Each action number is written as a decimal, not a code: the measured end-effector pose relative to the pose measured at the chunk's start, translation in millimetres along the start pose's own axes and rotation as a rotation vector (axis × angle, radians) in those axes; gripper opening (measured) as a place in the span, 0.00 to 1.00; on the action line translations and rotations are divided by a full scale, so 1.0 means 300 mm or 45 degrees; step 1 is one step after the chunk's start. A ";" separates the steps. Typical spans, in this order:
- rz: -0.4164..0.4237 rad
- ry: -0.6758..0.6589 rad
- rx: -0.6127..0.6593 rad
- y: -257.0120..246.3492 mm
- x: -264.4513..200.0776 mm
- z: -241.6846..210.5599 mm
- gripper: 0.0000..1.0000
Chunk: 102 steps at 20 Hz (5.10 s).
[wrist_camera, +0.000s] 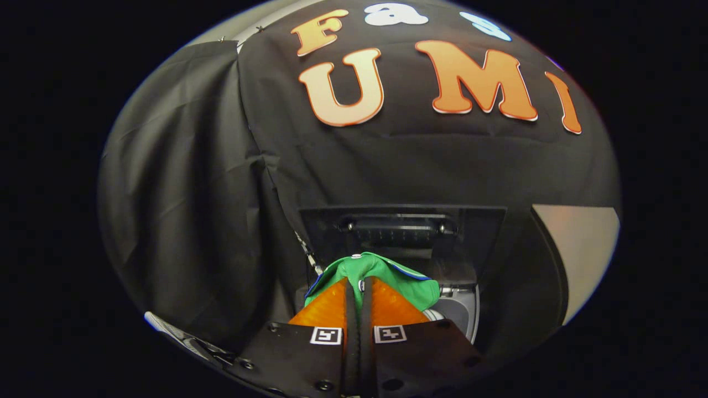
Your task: Put the clothes into the washing machine and then close the washing machine lid.
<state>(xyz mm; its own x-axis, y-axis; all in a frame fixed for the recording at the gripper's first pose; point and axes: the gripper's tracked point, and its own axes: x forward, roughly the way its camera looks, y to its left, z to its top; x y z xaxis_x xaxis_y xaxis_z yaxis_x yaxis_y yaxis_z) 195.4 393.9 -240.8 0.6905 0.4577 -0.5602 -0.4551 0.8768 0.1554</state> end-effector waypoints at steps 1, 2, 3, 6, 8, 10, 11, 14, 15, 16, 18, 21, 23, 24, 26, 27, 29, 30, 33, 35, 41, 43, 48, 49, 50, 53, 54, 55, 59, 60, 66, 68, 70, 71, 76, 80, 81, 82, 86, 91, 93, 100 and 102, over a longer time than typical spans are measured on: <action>-0.003 0.026 0.011 -0.011 0.031 -0.043 0.08; -0.005 0.053 0.023 -0.023 0.063 -0.086 0.08; -0.009 0.075 0.028 -0.033 0.093 -0.124 0.08; -0.020 0.144 0.029 -0.054 0.159 -0.222 0.08; -0.024 0.183 0.030 -0.067 0.199 -0.286 0.08; -0.020 0.225 0.042 -0.077 0.235 -0.347 0.08; -0.026 0.245 0.048 -0.088 0.258 -0.373 0.08; -0.035 0.312 0.094 -0.112 0.324 -0.463 0.08; -0.043 0.334 0.104 -0.127 0.338 -0.488 0.08; -0.061 0.366 0.115 -0.146 0.356 -0.515 0.08; -0.088 0.414 0.154 -0.176 0.393 -0.568 0.08; -0.116 0.495 0.195 -0.202 0.442 -0.635 0.08; -0.117 0.530 0.212 -0.207 0.459 -0.665 0.08; -0.120 0.541 0.205 -0.212 0.474 -0.675 0.08; -0.113 0.563 0.207 -0.210 0.493 -0.693 0.08; -0.115 0.570 0.208 -0.213 0.502 -0.705 0.08; -0.114 0.596 0.214 -0.214 0.516 -0.729 0.08; -0.131 0.607 0.206 -0.223 0.521 -0.737 0.08; -0.168 0.625 0.211 -0.236 0.530 -0.768 0.09; -0.188 0.634 0.232 -0.244 0.537 -0.778 0.09; -0.178 0.638 0.293 -0.235 0.530 -0.795 0.52; -0.190 0.660 0.283 -0.241 0.524 -0.800 0.75; -0.246 0.625 0.215 -0.265 0.485 -0.757 0.99; -0.245 0.622 0.215 -0.262 0.467 -0.747 0.99; -0.243 0.610 0.216 -0.257 0.448 -0.726 0.99; -0.237 0.558 0.219 -0.234 0.379 -0.645 0.99; -0.240 0.544 0.203 -0.232 0.357 -0.616 0.99; -0.241 0.518 0.188 -0.228 0.330 -0.582 0.99; -0.228 0.410 0.165 -0.204 0.237 -0.402 0.99; -0.227 0.377 0.160 -0.205 0.220 -0.346 0.99; -0.181 0.215 0.120 -0.197 0.156 -0.033 0.99; -0.173 0.166 0.089 -0.199 0.138 0.087 0.98; -0.152 0.122 0.079 -0.178 0.121 0.186 0.98; -0.142 0.104 0.082 -0.176 0.126 0.222 0.98; -0.122 0.075 0.082 -0.173 0.160 0.350 0.98; -0.153 0.027 0.028 -0.220 0.230 0.436 0.98; -0.160 0.028 0.025 -0.232 0.250 0.452 0.98; -0.166 0.026 0.024 -0.249 0.276 0.466 0.98; -0.188 0.035 0.025 -0.306 0.377 0.487 0.98; -0.208 0.082 0.026 -0.337 0.464 0.464 0.98; -0.221 0.102 0.033 -0.337 0.481 0.443 0.99; -0.259 0.083 0.084 -0.337 0.459 0.413 0.99; -0.289 0.083 0.074 -0.328 0.429 0.402 0.99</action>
<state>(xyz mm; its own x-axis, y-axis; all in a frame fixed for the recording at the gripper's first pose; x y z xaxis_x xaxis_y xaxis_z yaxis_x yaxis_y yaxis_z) 396.9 384.3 -230.0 0.7328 0.2389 -0.6371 -0.2578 0.9640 0.0649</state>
